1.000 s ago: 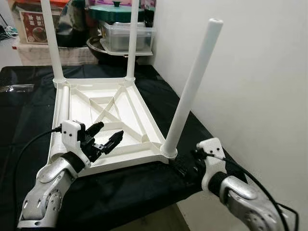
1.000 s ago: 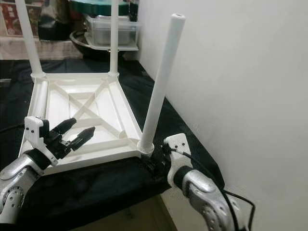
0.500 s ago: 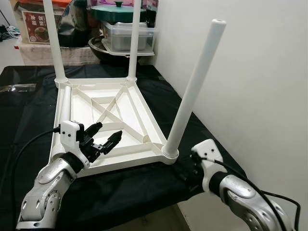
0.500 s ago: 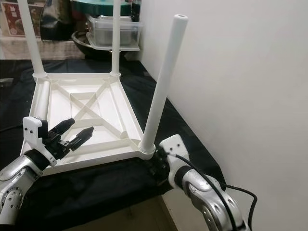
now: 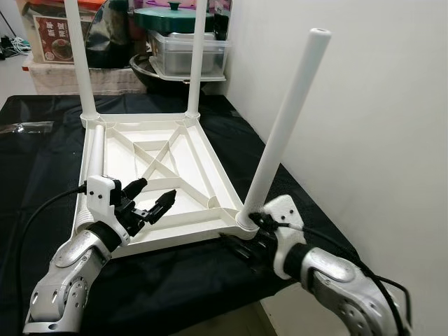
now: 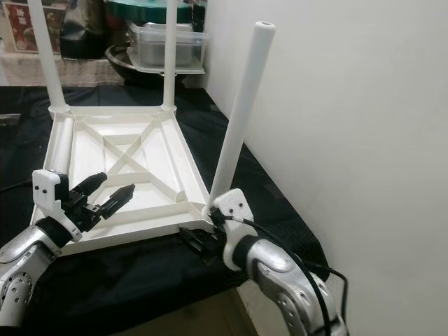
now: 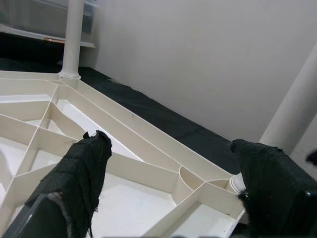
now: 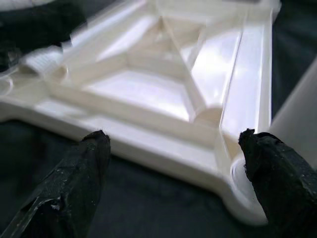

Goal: Building children table

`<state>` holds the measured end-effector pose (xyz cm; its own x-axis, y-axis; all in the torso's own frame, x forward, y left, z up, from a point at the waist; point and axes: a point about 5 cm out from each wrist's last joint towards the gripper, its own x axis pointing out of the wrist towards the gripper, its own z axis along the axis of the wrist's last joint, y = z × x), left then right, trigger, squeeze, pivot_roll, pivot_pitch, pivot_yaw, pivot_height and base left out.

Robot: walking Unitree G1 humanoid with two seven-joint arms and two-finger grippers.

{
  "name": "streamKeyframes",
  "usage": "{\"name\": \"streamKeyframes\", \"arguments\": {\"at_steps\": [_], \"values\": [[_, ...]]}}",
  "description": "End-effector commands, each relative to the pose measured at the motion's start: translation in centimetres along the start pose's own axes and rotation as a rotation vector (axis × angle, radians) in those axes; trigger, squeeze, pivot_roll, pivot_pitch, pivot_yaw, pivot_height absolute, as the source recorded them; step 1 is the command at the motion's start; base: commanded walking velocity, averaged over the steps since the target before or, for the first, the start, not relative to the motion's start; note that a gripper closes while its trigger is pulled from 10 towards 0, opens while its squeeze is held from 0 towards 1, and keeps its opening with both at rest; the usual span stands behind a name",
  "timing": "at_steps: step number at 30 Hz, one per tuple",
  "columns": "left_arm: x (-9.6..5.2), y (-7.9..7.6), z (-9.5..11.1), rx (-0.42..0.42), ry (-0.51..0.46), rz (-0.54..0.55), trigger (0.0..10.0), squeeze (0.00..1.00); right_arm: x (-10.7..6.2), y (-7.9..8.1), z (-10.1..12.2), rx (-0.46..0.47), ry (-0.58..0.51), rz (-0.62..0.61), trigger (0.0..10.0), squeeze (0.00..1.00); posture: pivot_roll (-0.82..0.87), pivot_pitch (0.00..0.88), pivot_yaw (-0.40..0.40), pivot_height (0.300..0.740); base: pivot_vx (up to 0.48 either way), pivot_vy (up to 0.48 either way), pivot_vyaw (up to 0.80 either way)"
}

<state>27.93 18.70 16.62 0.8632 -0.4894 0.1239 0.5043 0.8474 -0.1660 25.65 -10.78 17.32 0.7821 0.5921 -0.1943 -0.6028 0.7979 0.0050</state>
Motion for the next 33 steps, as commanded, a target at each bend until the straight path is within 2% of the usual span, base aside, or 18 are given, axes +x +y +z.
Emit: {"name": "streamKeyframes", "arguments": {"at_steps": [1,2,4,7,13,20,25,33], "values": [[0.0,-0.1,-0.2,-0.004,0.009,-0.001,10.0,0.00,0.1,-0.5,0.2,-0.038,-0.024,-0.041,10.0,0.00,0.09,0.000,-0.145,0.740,0.000,0.000,0.00],[0.1,-0.1,-0.2,-0.004,0.009,0.000,10.0,0.00,0.2,-0.6,0.5,-0.071,-0.046,-0.063,10.0,0.00,0.09,0.000,-0.145,0.740,0.000,0.000,0.00],[0.1,-0.1,-0.2,-0.004,0.009,0.000,10.0,0.00,0.2,-0.6,0.5,-0.071,-0.046,-0.063,10.0,0.00,0.09,0.000,-0.145,0.740,0.000,0.000,0.00],[0.1,0.0,-0.2,-0.011,0.005,0.014,10.0,0.00,0.9,-1.3,0.6,-0.153,-0.063,-0.116,10.0,0.00,0.10,0.000,-0.149,0.740,0.000,0.000,0.27],[0.2,0.1,-0.2,-0.020,0.011,0.028,10.0,0.00,1.3,-1.8,0.5,-0.128,-0.066,-0.143,10.0,0.00,0.10,0.000,-0.151,0.740,0.000,0.000,0.80],[0.3,0.1,-0.3,-0.021,0.031,0.022,10.0,0.00,1.7,-2.1,0.1,-0.103,-0.077,-0.168,10.0,0.00,0.10,0.000,-0.149,0.740,0.000,0.477,0.71],[0.3,0.0,-0.2,-0.019,0.031,0.022,10.0,0.00,2.0,-2.4,0.0,-0.066,-0.098,-0.199,10.0,0.00,0.10,0.000,-0.149,0.740,0.000,0.480,0.00],[0.5,0.0,0.0,-0.010,0.013,0.025,10.0,0.00,2.4,-2.9,-0.1,-0.078,-0.095,-0.233,10.0,0.00,0.10,0.000,-0.150,0.740,0.000,0.480,0.00]]}}
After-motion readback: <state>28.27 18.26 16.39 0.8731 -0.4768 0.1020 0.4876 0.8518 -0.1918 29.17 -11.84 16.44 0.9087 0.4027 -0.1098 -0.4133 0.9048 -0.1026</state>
